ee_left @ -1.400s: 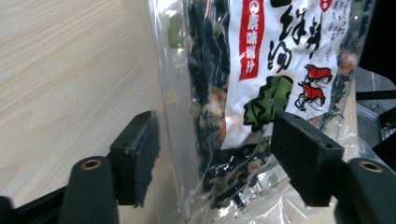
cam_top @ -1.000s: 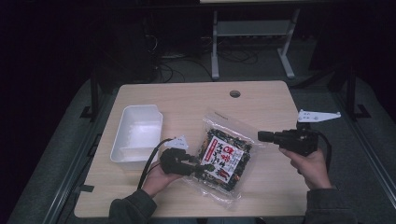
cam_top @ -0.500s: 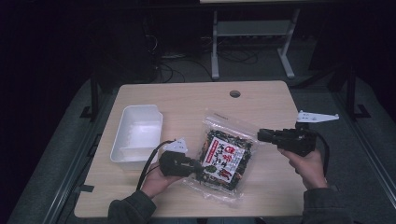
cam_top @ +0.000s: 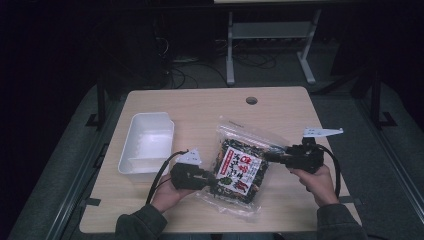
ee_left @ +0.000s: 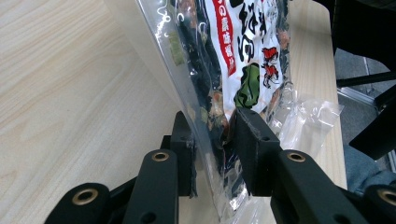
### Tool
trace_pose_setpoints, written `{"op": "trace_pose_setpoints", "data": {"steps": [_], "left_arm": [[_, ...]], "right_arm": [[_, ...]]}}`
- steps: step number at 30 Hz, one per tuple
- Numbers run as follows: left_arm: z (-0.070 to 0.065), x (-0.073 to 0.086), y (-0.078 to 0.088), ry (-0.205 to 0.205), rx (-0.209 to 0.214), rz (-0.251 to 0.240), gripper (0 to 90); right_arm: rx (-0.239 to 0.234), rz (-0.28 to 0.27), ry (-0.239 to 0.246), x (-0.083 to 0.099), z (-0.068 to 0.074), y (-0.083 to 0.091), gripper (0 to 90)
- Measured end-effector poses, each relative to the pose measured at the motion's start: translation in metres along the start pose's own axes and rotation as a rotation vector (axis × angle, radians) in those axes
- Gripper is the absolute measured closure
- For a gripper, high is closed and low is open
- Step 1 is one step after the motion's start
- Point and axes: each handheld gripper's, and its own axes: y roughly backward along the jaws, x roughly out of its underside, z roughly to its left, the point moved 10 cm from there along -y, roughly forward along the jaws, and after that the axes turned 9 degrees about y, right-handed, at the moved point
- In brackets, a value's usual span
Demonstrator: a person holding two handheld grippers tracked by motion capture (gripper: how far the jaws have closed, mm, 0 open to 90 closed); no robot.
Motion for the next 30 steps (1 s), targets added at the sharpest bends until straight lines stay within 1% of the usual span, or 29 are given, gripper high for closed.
{"op": "trace_pose_setpoints", "data": {"steps": [2,4,9,11,13,14,15,16,17,18,22,23,24,25,26,27,28,30], "left_arm": [[0.000,0.000,0.000,-0.001,0.000,-0.003,69.5],[-0.001,0.000,0.000,-0.005,-0.002,-0.002,69.4],[-0.001,0.000,0.001,-0.010,-0.006,-0.004,69.4],[-0.001,0.000,0.000,-0.011,-0.008,-0.003,69.4],[-0.001,0.001,0.001,-0.009,-0.007,-0.003,69.4],[-0.001,0.001,0.001,-0.009,-0.007,-0.005,69.5],[-0.001,0.001,0.001,-0.009,-0.007,-0.005,69.4],[-0.001,0.001,0.000,-0.008,-0.008,-0.004,69.4],[-0.001,0.001,0.000,-0.008,-0.008,-0.004,69.4],[0.000,0.001,0.001,-0.009,-0.007,-0.003,69.4],[0.000,0.002,0.000,-0.004,-0.008,-0.004,69.4],[0.000,0.003,0.000,-0.002,-0.008,-0.002,69.3],[0.001,0.003,0.000,-0.004,-0.007,-0.001,69.3],[0.001,0.003,0.000,-0.004,-0.007,-0.001,69.3],[0.001,0.004,0.000,-0.004,-0.007,-0.001,69.0],[0.001,0.004,0.000,-0.005,-0.008,-0.001,69.0],[0.001,0.004,0.000,-0.004,-0.009,-0.003,67.8],[0.002,0.004,0.000,-0.004,-0.013,-0.002,66.0]], "right_arm": [[-0.006,0.005,0.003,0.000,0.002,-0.002,51.0],[-0.021,0.018,0.006,0.001,0.006,-0.009,51.6],[-0.056,0.031,0.010,0.003,0.013,-0.018,54.3],[-0.063,0.036,0.011,0.004,0.015,-0.020,55.0],[-0.061,0.032,0.015,0.004,0.017,-0.023,56.0],[-0.068,0.000,0.006,0.004,0.017,-0.022,58.6],[-0.068,0.000,0.006,0.004,0.017,-0.022,58.6],[-0.076,-0.016,-0.019,0.006,0.015,-0.023,59.1],[-0.076,-0.016,-0.019,0.006,0.015,-0.023,59.1],[-0.068,-0.016,-0.014,0.006,0.014,-0.023,61.3],[-0.068,-0.017,-0.016,0.006,0.015,-0.024,61.8],[-0.068,-0.018,-0.018,0.006,0.015,-0.025,65.1],[-0.078,-0.022,-0.020,0.005,0.016,-0.024,67.3],[-0.078,-0.022,-0.020,0.005,0.016,-0.024,67.3],[-0.097,-0.029,-0.026,0.004,0.017,-0.023,70.1],[-0.097,-0.029,-0.026,0.004,0.017,-0.023,70.1],[-0.129,-0.040,-0.030,0.003,0.021,-0.022,72.6],[-0.152,-0.050,-0.030,0.000,0.025,-0.021,74.7]]}}
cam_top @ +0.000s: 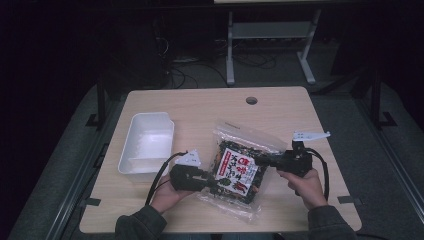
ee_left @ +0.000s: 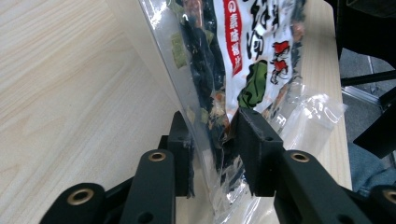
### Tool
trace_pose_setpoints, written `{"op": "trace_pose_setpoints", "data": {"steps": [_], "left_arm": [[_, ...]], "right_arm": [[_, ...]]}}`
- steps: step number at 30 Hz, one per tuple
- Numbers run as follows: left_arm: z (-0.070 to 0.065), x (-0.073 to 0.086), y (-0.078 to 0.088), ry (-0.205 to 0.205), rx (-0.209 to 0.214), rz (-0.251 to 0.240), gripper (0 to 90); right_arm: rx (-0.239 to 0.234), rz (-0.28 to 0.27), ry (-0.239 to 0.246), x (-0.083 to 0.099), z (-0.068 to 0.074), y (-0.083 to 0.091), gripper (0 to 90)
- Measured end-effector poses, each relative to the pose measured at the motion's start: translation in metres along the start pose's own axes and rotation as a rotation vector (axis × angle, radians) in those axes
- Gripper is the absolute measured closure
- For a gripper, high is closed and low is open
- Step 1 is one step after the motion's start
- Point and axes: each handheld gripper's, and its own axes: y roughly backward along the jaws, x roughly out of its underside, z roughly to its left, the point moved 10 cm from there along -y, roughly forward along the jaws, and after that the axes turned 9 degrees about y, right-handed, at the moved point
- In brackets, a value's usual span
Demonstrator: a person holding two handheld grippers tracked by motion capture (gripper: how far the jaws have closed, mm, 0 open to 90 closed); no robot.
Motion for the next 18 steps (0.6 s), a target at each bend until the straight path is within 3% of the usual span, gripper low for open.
{"op": "trace_pose_setpoints", "data": {"steps": [8,18], "left_arm": [[0.002,-0.001,0.002,-0.005,-0.038,-0.009,56.3],[0.004,0.003,0.012,-0.023,-0.107,-0.008,48.1]], "right_arm": [[-0.010,-0.016,0.005,-0.008,0.012,0.003,76.7],[0.123,-0.034,0.058,-0.033,0.020,0.019,77.1]]}}
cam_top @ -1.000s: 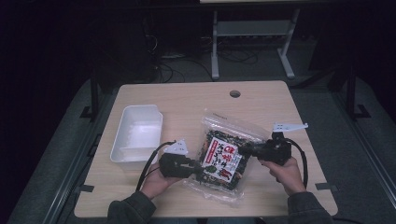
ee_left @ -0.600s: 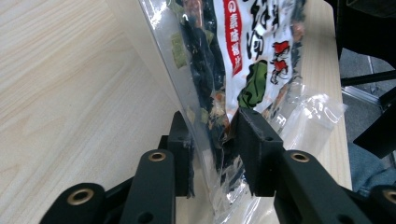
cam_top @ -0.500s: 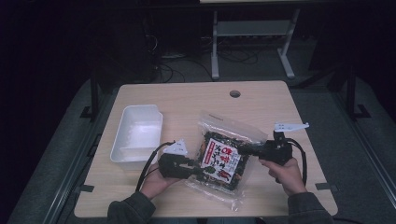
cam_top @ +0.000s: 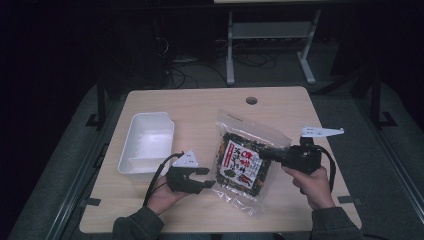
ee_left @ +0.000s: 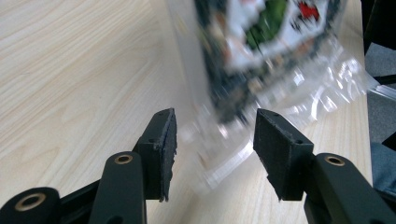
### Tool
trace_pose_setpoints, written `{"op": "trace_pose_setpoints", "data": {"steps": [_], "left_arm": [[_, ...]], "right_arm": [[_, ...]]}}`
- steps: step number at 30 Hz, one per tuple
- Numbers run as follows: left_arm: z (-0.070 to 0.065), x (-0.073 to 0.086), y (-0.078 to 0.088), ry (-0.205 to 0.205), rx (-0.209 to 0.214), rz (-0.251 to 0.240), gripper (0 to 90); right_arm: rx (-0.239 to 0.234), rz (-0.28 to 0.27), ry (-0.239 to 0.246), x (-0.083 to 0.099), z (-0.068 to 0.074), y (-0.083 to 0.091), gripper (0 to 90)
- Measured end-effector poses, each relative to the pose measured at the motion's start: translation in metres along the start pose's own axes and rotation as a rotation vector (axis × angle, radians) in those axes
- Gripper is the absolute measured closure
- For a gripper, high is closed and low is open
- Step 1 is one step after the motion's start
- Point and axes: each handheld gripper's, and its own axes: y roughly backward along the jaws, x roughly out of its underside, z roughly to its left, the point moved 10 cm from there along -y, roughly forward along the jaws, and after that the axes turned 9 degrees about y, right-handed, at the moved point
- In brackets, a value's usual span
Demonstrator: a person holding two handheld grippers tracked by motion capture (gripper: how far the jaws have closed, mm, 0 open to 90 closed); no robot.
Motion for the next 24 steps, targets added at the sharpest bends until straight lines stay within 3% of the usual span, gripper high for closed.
{"op": "trace_pose_setpoints", "data": {"steps": [4,10,19,24], "left_arm": [[-0.002,0.005,0.006,-0.020,-0.025,0.009,46.1],[-0.006,0.011,0.013,-0.049,-0.050,0.025,44.1],[-0.010,0.028,0.018,-0.083,-0.057,0.068,39.6],[-0.014,0.035,0.019,-0.097,-0.057,0.087,36.8]], "right_arm": [[0.079,-0.004,0.004,-0.009,-0.005,0.004,77.0],[0.158,-0.019,0.012,-0.020,-0.009,0.002,77.0],[0.225,-0.025,0.022,-0.040,-0.009,-0.012,76.9],[0.236,-0.042,0.025,-0.054,-0.004,-0.025,77.0]]}}
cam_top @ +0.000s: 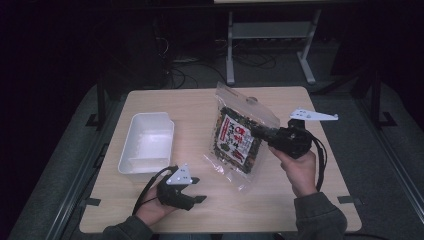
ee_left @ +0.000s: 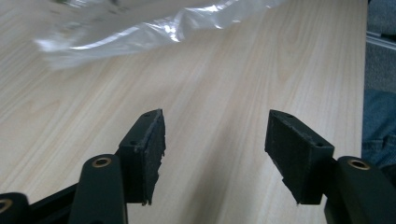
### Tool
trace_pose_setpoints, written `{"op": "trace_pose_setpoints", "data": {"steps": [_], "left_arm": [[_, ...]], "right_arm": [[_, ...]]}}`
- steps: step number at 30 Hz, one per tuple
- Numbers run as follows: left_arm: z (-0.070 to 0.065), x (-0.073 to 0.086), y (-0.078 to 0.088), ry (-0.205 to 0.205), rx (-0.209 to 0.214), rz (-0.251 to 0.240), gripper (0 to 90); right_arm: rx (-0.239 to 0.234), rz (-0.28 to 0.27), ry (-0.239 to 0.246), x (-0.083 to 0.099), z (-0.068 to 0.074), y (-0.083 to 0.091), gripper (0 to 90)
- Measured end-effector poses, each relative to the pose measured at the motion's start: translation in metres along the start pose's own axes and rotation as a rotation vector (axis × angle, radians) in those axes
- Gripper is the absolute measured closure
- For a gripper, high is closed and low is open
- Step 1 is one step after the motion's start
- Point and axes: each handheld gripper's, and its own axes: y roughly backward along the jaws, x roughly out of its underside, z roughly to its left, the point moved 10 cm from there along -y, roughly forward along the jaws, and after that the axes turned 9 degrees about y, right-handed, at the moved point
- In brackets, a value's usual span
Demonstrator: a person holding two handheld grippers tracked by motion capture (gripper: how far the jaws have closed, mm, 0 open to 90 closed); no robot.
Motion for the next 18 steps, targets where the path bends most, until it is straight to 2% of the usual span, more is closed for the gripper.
{"op": "trace_pose_setpoints", "data": {"steps": [6,12,13,18], "left_arm": [[-0.004,0.006,0.002,-0.016,0.002,0.013,35.4],[-0.006,0.010,0.009,-0.017,0.004,0.006,34.4],[-0.006,0.011,0.010,-0.018,0.003,0.007,34.4],[-0.005,0.018,0.016,-0.019,-0.003,0.012,33.5]], "right_arm": [[0.007,-0.018,0.028,-0.018,0.010,-0.020,77.0],[0.011,-0.028,0.056,-0.038,0.023,-0.047,77.0],[0.011,-0.028,0.056,-0.038,0.023,-0.047,77.0],[0.032,-0.049,0.072,-0.056,0.028,-0.069,77.0]]}}
